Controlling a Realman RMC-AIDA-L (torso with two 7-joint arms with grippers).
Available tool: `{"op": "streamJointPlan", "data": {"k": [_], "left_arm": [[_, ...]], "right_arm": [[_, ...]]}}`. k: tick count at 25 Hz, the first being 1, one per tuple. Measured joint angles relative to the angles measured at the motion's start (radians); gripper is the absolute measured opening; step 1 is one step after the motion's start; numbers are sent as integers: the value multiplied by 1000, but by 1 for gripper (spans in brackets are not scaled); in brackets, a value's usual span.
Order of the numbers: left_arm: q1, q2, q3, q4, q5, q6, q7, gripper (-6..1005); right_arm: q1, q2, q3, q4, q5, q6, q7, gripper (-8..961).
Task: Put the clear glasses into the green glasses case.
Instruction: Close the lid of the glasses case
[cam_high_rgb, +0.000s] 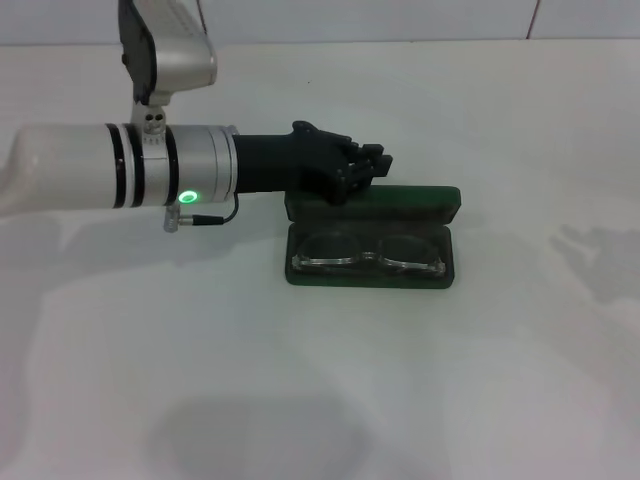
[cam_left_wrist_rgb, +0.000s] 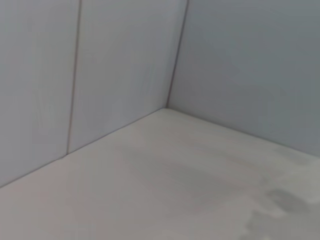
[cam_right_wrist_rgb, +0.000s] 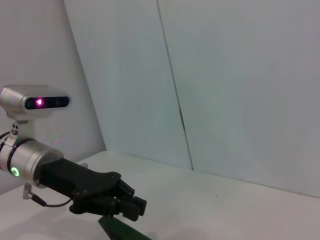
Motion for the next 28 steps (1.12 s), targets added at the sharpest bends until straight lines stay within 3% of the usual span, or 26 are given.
{"op": "streamJointPlan", "data": {"k": [19,28], "left_arm": [[-2,-2,46,-24,0,-39,-5,147],[-2,-2,115,-30,-7,-19,-28,148]], "right_arm": [[5,0,1,45,1,2,-22,182],[10,0,1,59,1,0,-27,183]]}}
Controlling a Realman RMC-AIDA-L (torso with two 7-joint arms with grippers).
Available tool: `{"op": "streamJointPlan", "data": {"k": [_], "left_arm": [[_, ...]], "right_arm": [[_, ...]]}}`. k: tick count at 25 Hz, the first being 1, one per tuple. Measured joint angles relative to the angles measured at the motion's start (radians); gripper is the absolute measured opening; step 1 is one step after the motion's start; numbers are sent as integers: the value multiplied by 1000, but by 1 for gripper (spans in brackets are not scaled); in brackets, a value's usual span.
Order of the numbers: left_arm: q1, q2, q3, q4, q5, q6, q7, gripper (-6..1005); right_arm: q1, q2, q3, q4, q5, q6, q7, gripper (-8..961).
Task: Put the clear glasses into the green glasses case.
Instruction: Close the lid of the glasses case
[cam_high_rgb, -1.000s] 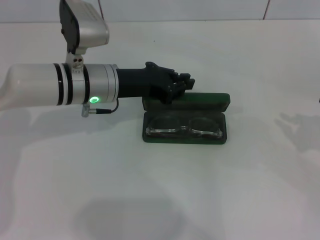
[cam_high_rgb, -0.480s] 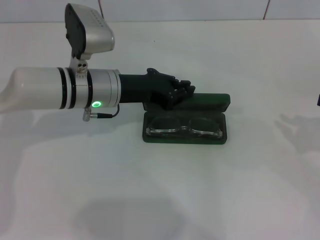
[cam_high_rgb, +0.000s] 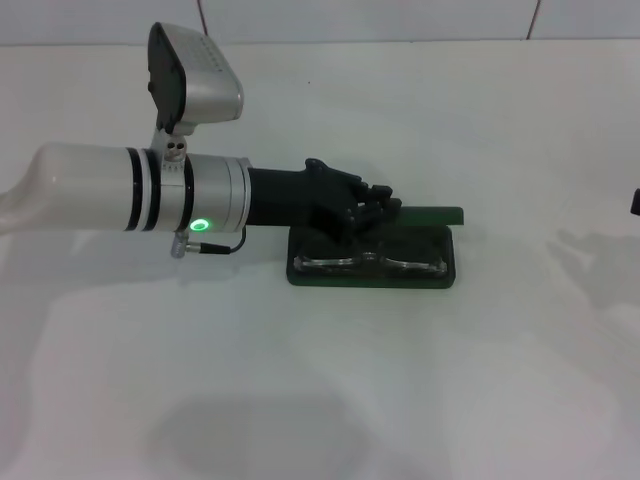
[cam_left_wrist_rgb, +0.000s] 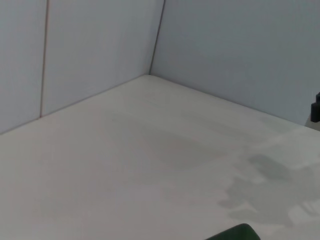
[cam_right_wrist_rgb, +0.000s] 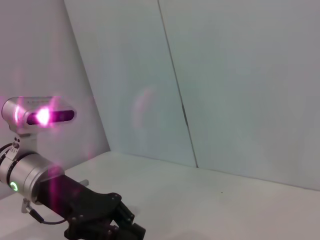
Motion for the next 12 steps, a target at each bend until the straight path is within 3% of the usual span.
{"op": "streamJointPlan", "data": {"k": [12], "left_arm": [[29,0,37,18,4,110,22,146]], "right_arm": [[1,0,0,15,0,-1,-2,185]]}}
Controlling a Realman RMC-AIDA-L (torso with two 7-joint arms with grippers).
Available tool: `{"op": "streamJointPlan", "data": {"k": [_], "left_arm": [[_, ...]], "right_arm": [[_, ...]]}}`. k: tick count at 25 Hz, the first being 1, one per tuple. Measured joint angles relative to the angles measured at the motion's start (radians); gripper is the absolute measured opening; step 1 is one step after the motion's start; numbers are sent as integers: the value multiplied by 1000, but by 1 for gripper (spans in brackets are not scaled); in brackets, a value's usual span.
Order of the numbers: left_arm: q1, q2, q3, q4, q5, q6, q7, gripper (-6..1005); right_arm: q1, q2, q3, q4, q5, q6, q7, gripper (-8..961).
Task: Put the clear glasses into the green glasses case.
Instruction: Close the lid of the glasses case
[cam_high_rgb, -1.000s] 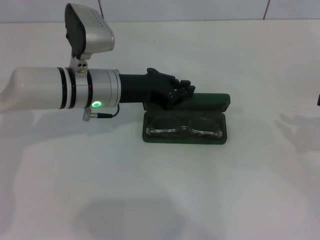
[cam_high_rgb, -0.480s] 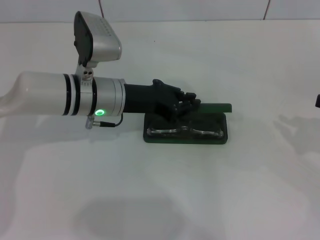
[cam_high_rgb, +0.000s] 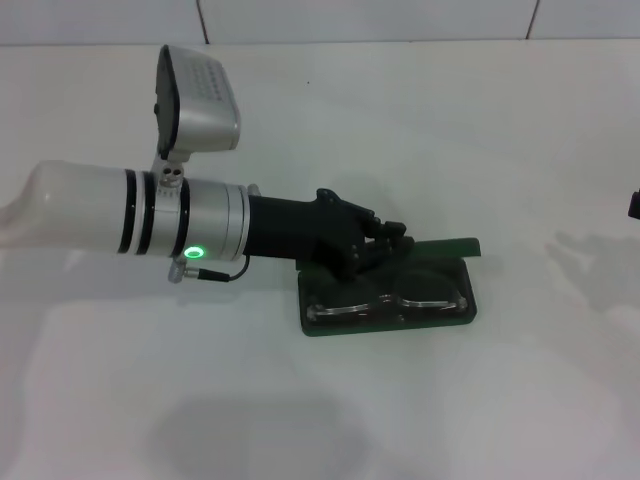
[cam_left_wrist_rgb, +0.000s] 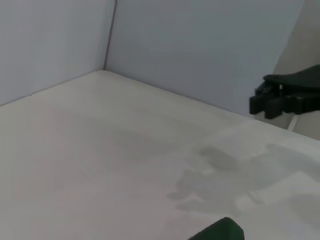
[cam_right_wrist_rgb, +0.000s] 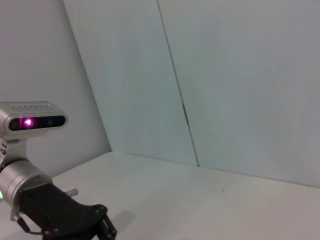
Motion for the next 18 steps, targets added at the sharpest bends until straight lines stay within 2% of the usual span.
{"op": "streamJointPlan", "data": {"k": [12,18], "left_arm": [[30,0,43,-1,4,34,28,153],[56,-1,44,10,-40,129,97,156]], "right_arm": [[3,0,0,0,6,0,0,186],[3,-1,0,0,7,3,0,187]]}}
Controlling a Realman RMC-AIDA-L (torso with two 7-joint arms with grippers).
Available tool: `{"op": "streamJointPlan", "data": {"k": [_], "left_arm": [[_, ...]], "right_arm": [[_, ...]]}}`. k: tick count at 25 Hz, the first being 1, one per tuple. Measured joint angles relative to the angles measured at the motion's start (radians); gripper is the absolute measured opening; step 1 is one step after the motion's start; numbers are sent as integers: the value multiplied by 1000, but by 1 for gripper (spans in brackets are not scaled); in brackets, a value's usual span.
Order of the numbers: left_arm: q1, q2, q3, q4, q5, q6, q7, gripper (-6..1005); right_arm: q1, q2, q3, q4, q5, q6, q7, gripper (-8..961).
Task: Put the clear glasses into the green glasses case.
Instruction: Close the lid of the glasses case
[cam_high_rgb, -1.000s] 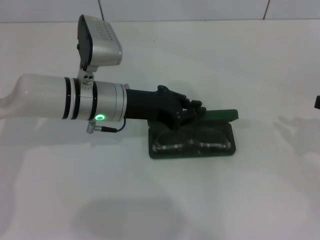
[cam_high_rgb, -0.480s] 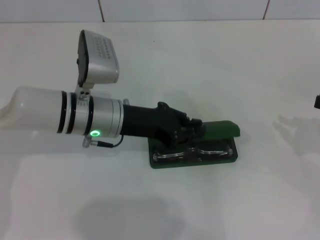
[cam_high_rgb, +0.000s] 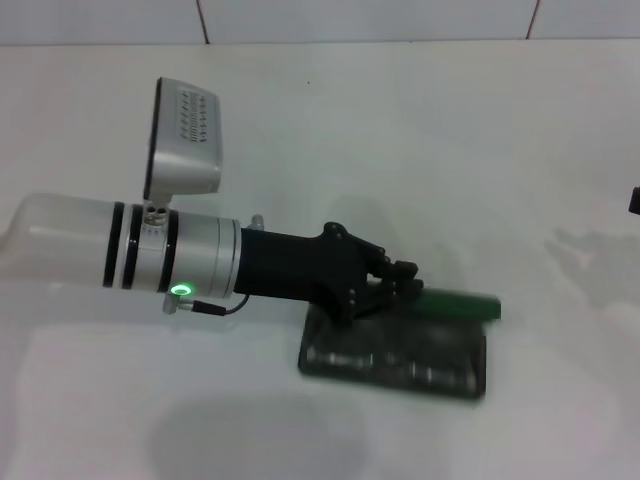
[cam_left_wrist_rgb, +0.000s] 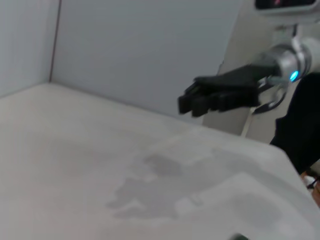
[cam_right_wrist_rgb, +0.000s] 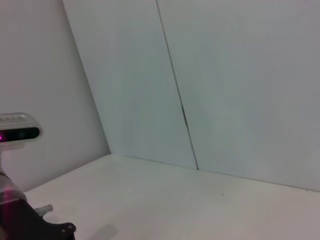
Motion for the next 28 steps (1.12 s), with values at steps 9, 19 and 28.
{"op": "streamJointPlan", "data": {"k": [9,19,28], "left_arm": [[32,0,8,1,-4,17,15,161],[34,0,44,1,-8,21,17,167],[35,0,88,3,-10,29,19,171]], "right_arm": [[11,-1,0,0,1,5,0,188],[15,-1,-3,6,1,6,0,190],[15,-1,0,13,-5,4,0,191]]}}
